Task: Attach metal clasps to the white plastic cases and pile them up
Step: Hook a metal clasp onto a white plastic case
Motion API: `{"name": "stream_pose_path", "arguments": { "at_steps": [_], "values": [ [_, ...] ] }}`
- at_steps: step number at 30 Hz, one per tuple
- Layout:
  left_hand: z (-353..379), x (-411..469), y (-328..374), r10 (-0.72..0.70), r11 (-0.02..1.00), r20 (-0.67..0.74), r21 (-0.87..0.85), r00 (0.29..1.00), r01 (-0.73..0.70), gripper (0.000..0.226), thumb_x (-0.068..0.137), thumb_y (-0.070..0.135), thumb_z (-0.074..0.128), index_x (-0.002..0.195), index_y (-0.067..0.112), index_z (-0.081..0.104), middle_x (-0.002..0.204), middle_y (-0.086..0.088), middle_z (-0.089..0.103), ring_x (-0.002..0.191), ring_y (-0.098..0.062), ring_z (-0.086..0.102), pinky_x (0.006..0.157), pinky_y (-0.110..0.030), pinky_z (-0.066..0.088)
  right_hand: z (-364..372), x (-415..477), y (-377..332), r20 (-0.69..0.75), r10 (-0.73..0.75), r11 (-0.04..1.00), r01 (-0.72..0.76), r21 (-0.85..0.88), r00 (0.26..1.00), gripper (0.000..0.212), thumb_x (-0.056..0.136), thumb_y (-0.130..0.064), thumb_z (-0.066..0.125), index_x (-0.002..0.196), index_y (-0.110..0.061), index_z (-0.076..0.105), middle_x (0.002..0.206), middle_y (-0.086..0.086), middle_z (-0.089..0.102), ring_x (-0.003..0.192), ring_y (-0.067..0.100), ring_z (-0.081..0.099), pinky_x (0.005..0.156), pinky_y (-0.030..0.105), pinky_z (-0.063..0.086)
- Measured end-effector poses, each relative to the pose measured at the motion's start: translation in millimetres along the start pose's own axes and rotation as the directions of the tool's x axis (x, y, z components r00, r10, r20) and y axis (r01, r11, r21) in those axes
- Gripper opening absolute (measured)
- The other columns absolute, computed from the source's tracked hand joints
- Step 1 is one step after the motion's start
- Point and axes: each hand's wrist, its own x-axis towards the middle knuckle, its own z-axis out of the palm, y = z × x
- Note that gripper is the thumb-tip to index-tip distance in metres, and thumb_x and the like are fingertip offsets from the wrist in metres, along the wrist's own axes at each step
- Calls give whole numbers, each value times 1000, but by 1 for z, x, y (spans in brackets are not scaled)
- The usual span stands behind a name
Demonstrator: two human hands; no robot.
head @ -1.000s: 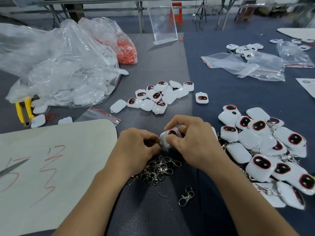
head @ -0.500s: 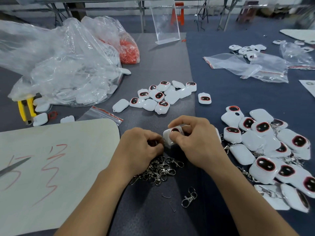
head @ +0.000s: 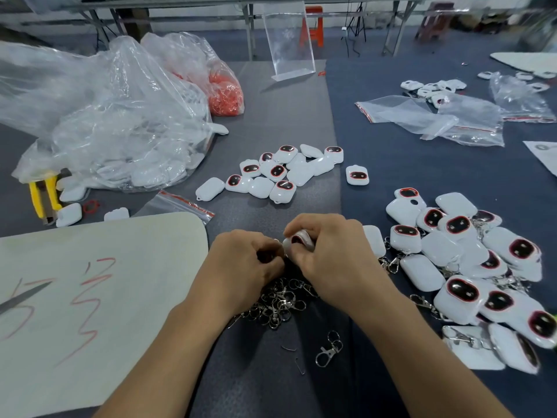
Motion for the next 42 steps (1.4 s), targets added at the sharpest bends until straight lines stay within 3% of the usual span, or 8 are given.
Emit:
{"name": "stream_pose_path", "arguments": {
  "at_steps": [2, 5, 8, 15, 19, 30, 36, 42],
  "values": [
    [0, 0, 1, 1, 1000, -21, -4, 1000, -1, 26, 68, 38, 64, 91, 49, 69, 71, 18, 69, 72, -5, 64, 61, -22, 47, -2, 1, 4, 3, 34, 998, -34, 52, 999, 5, 90, -29, 73, 92, -34, 74, 76, -6, 73, 77, 11, 67, 68, 27, 56],
    [2, 2, 2, -2, 1000, -48, -17, 999, 2, 21, 67, 36, 65, 85, 44, 72, 66, 16, 68, 64, -6, 63, 58, -21, 47, -6, 4, 8, 6, 111, 981, -111, 162, 994, 13, 83, -20, 73, 81, -32, 76, 62, -11, 70, 59, 0, 61, 50, 10, 42],
    [2, 3, 1, -37, 995, -102, -91, 994, 28, 12, 65, 33, 66, 74, 37, 73, 57, 12, 65, 49, -5, 56, 51, -19, 46, -7, 7, 9, -50, 159, 962, -144, 230, 986, 19, 79, -16, 69, 69, -31, 74, 60, -15, 67, 59, -4, 59, 50, 7, 40],
    [-1, 4, 8, -66, 918, -98, -395, 993, 22, 10, 65, 20, 66, 69, 21, 75, 50, 10, 52, 46, -2, 38, 46, -14, 31, -4, 3, 5, 21, 70, 968, -73, 240, 997, 10, 80, -22, 80, 75, -30, 78, 66, -9, 72, 60, 9, 66, 53, 20, 50],
    [-2, 3, 7, -51, 903, -81, -430, 995, 11, 10, 67, 21, 67, 70, 22, 76, 49, 12, 49, 48, -4, 34, 45, -15, 28, -6, 2, 2, -41, 51, 959, -38, 281, 998, 16, 80, -19, 82, 72, -32, 79, 63, -14, 71, 57, 4, 64, 51, 14, 46],
    [1, 2, 12, -124, 846, -136, -533, 983, 33, 11, 66, 22, 71, 72, 27, 80, 52, 7, 59, 48, -7, 39, 45, -21, 32, -1, -1, -1, -104, 42, 926, 0, 377, 994, 19, 81, -12, 76, 71, -29, 77, 59, -8, 69, 54, 1, 60, 52, 16, 45],
    [-1, 0, 14, -119, 858, -143, -512, 983, 29, 12, 63, 21, 68, 68, 22, 78, 49, 10, 52, 44, -4, 34, 43, -15, 28, -1, -3, 1, -117, -50, 950, 83, 302, 992, 17, 81, -14, 78, 73, -28, 76, 63, -12, 68, 58, 6, 61, 56, 21, 46],
    [-2, 1, 15, -186, 798, -57, -591, 981, 117, 10, 60, 13, 62, 58, 17, 72, 51, 2, 46, 50, -12, 32, 46, -19, 25, -3, -5, -2, -201, -183, 962, 217, 166, 962, 19, 78, -11, 80, 73, -29, 75, 70, -13, 68, 66, 9, 64, 60, 18, 47]
  ]
}}
